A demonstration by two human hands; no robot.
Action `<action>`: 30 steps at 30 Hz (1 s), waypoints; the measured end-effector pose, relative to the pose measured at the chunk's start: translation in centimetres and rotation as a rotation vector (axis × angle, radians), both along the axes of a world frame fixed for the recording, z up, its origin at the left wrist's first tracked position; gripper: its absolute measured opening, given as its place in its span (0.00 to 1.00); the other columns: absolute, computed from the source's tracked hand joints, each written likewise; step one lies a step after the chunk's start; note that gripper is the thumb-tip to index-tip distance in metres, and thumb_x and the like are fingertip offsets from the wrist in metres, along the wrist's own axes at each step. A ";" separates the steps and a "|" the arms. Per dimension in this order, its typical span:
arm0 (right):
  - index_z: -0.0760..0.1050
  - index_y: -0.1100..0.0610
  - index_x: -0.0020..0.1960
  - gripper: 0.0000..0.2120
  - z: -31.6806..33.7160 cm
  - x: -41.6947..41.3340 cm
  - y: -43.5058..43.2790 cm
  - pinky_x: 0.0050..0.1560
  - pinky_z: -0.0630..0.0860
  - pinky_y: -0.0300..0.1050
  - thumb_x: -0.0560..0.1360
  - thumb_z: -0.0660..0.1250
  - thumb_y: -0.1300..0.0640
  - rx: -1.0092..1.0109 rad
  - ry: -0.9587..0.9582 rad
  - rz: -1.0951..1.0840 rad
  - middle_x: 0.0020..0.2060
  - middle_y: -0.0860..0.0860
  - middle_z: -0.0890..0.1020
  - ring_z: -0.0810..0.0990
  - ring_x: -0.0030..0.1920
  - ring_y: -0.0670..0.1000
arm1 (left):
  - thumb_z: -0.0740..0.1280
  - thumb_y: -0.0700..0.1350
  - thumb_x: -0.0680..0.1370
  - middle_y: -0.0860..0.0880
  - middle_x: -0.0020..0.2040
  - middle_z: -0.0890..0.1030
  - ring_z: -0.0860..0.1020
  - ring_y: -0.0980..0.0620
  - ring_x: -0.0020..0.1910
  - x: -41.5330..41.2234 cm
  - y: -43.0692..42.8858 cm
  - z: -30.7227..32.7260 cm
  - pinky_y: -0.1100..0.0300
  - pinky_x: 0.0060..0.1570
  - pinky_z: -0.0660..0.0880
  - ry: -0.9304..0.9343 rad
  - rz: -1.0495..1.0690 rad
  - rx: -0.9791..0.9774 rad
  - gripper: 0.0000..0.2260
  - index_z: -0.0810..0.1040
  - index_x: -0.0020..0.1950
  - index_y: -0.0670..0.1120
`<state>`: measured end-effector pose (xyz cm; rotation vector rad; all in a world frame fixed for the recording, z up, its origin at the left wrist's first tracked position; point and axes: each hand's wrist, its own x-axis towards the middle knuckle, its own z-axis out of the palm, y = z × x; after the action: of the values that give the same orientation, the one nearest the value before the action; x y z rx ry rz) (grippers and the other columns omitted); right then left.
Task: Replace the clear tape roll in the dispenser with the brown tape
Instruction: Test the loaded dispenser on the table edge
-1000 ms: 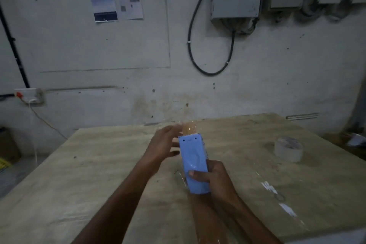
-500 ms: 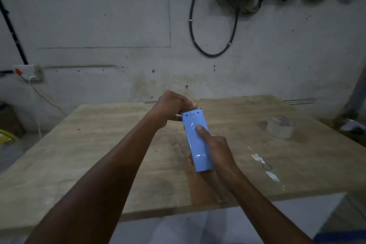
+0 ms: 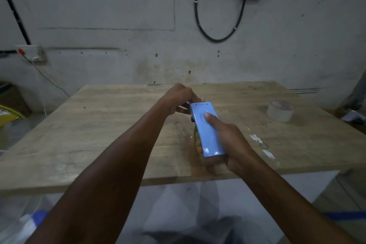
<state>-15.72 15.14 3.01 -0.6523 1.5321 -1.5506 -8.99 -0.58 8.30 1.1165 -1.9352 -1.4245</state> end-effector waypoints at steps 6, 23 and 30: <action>0.78 0.66 0.49 0.14 -0.2 0.4 3.2 0.34 0.78 0.48 0.78 0.66 0.54 0.118 -0.234 0.162 0.29 0.60 0.81 0.80 0.28 0.55 | 0.71 0.35 0.69 0.43 0.41 0.86 0.82 0.50 0.34 0.7 0.6 -3.7 0.55 0.44 0.83 -0.220 -0.106 0.040 0.07 0.86 0.44 0.37; 0.76 0.68 0.56 0.15 0.6 0.7 3.3 0.29 0.81 0.44 0.78 0.67 0.55 0.342 -0.295 0.236 0.32 0.61 0.83 0.83 0.27 0.55 | 0.74 0.43 0.67 0.45 0.40 0.83 0.76 0.51 0.34 0.9 0.6 -8.2 0.61 0.32 0.72 -0.510 -0.167 -0.367 0.10 0.86 0.45 0.39; 0.73 0.67 0.63 0.20 0.7 0.9 2.4 0.28 0.81 0.45 0.79 0.64 0.53 0.373 -0.232 0.256 0.31 0.63 0.83 0.83 0.26 0.57 | 0.72 0.47 0.70 0.44 0.38 0.81 0.78 0.48 0.36 0.2 -0.6 -8.9 0.59 0.28 0.71 -0.630 -0.177 -0.493 0.09 0.80 0.37 0.40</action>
<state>-14.85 17.54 3.73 -0.4190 1.4467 -1.0707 -8.80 -1.14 -0.64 1.2568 -2.6781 -0.6185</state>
